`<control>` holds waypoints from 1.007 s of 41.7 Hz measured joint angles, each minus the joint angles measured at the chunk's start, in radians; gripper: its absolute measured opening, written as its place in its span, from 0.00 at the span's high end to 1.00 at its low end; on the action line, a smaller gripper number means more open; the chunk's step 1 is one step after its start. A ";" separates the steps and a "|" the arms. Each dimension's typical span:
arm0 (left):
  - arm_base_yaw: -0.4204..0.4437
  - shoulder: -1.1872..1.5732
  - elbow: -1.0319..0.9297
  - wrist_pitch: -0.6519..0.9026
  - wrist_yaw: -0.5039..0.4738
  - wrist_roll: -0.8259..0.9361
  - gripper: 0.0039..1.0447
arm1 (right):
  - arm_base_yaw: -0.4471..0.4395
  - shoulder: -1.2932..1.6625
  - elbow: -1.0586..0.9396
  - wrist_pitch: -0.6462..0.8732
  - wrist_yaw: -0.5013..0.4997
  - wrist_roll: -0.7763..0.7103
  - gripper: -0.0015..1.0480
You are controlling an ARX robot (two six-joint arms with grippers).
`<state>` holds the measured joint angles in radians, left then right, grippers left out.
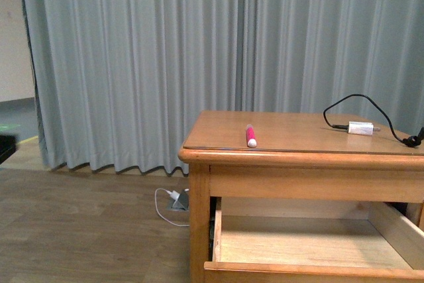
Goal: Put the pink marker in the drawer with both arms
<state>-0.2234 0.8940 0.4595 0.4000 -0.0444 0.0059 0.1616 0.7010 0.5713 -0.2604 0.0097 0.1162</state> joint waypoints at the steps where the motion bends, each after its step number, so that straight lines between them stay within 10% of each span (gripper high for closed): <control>1: -0.006 0.061 0.039 0.015 0.002 0.010 0.06 | 0.000 0.000 0.000 0.000 0.000 0.000 0.08; 15: -0.156 0.814 0.731 -0.046 -0.058 0.078 0.06 | 0.001 0.000 0.000 0.000 0.000 0.000 0.08; 42: -0.270 1.437 1.630 -0.510 -0.221 0.049 0.06 | 0.001 0.000 0.000 0.000 0.000 0.000 0.08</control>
<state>-0.4938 2.3314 2.0892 -0.1101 -0.2653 0.0547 0.1623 0.7010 0.5713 -0.2604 0.0097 0.1162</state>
